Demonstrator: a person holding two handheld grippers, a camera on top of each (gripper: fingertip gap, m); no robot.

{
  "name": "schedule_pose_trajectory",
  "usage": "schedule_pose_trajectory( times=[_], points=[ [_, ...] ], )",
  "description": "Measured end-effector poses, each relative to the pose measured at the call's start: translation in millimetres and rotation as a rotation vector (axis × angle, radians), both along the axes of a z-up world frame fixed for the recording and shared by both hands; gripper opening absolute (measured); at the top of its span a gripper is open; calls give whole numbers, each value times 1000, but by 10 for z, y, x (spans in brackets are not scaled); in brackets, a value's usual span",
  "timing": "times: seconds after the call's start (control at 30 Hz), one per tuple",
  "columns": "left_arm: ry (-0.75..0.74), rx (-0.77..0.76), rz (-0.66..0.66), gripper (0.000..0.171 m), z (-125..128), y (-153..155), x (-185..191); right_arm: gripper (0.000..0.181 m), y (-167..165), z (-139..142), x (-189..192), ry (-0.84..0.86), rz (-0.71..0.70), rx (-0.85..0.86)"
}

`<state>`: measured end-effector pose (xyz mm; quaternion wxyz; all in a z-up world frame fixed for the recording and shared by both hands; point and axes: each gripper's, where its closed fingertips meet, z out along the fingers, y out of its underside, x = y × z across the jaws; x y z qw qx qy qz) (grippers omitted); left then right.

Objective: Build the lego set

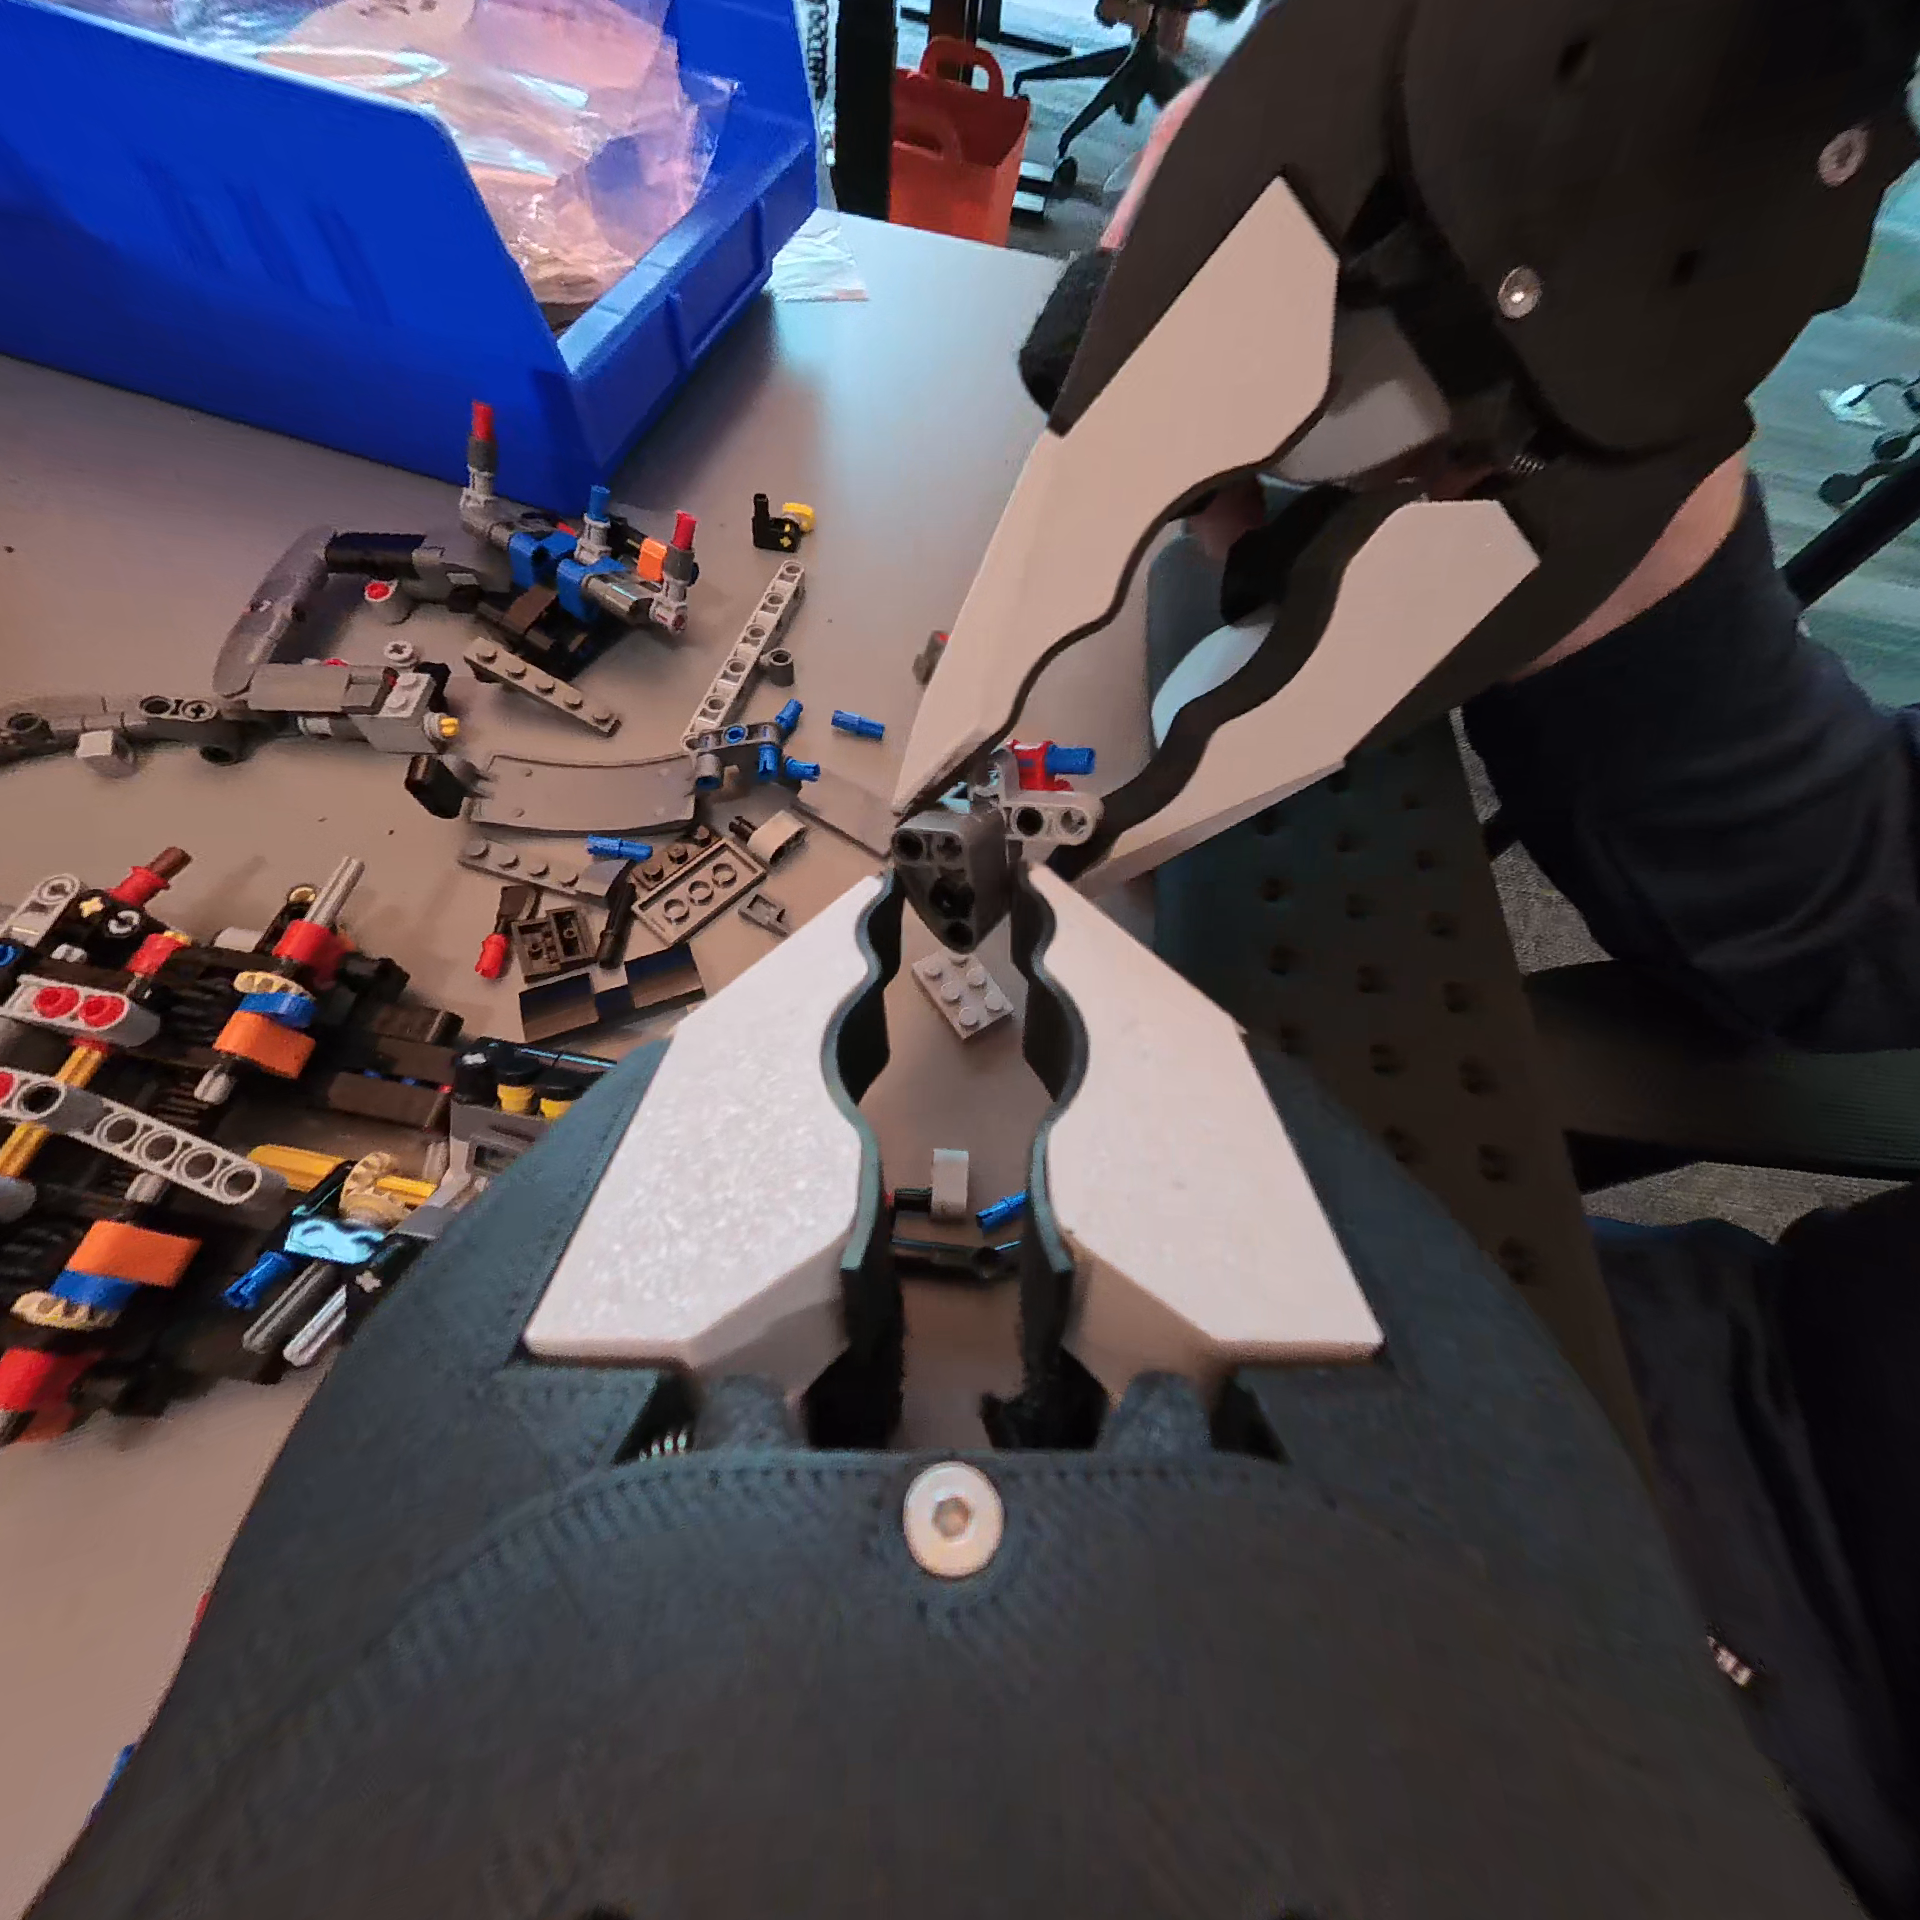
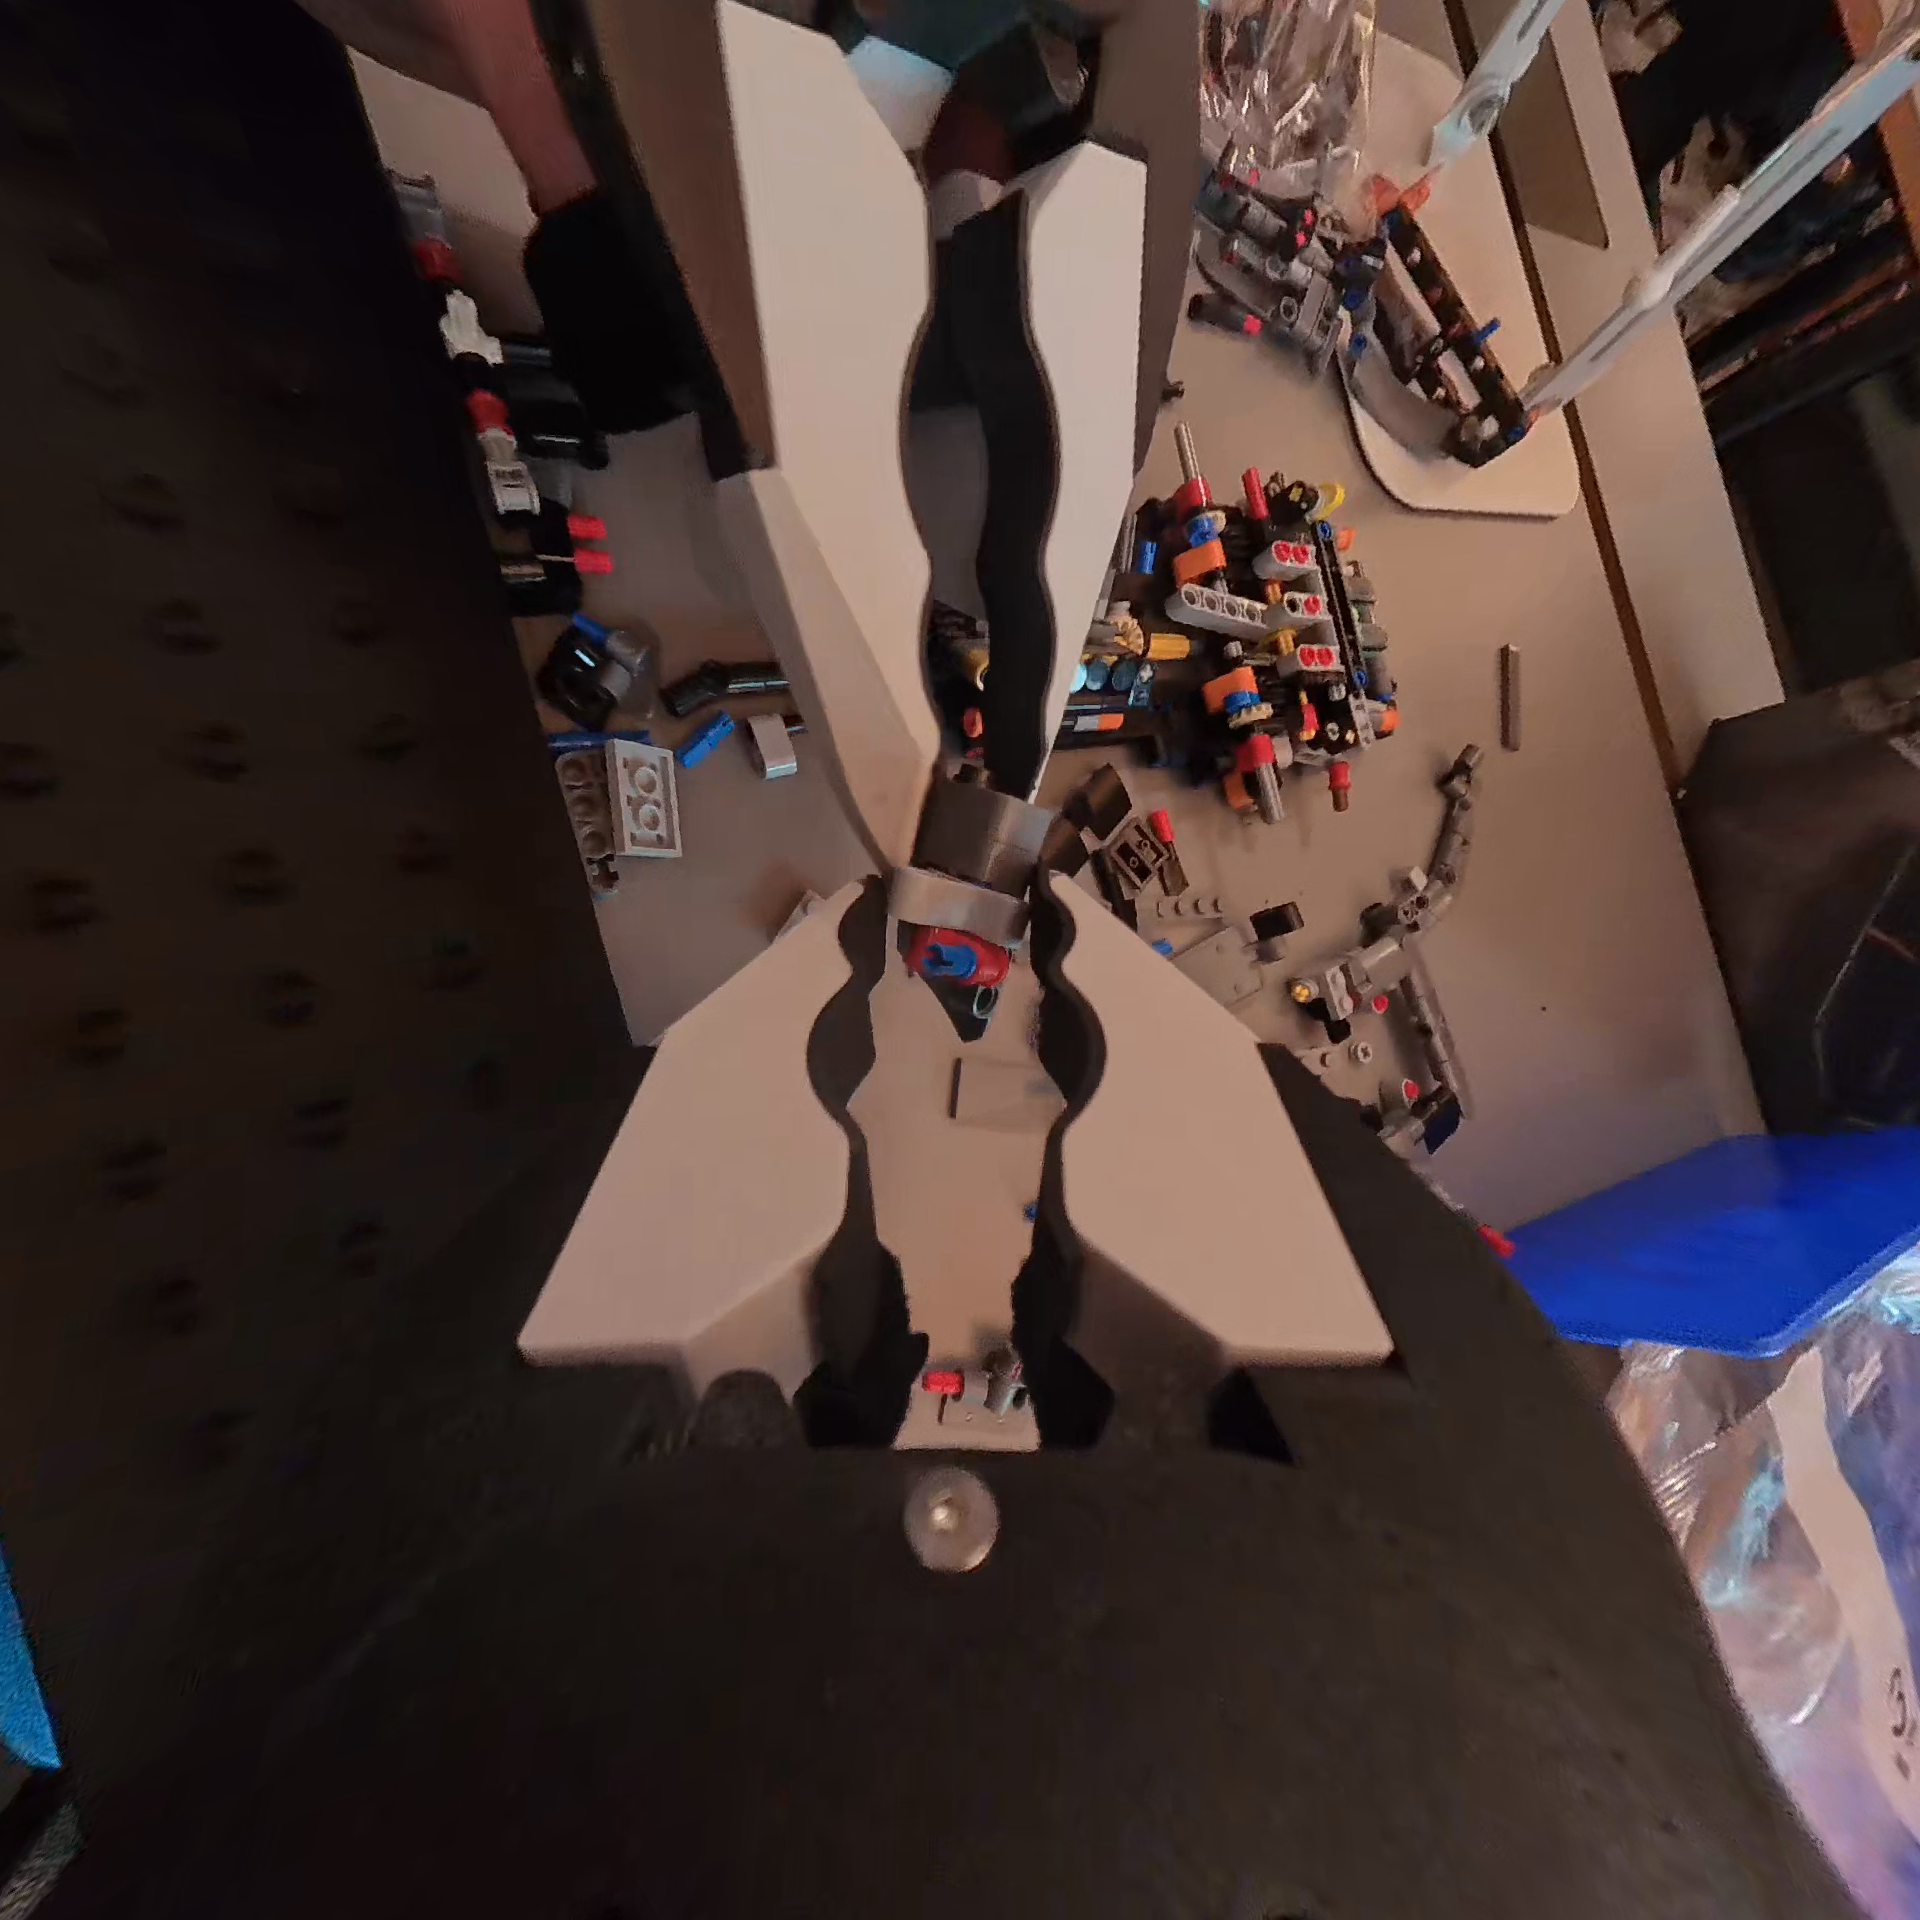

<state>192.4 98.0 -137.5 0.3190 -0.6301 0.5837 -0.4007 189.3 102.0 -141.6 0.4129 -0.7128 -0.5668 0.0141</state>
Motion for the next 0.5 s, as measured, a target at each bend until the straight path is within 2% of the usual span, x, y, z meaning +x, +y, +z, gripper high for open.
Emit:
schedule_pose_trajectory(
  times=[0.2, 0.5],
  points=[
    [-55, -28, -10, 15, 123, -14, -18, 25, -21, 104, -7, 50, 17, 27],
    [-89, -54, -5, 12, 185, -2, -35, 25, -2, 84, 104, 66, -11, 5]
  ],
)
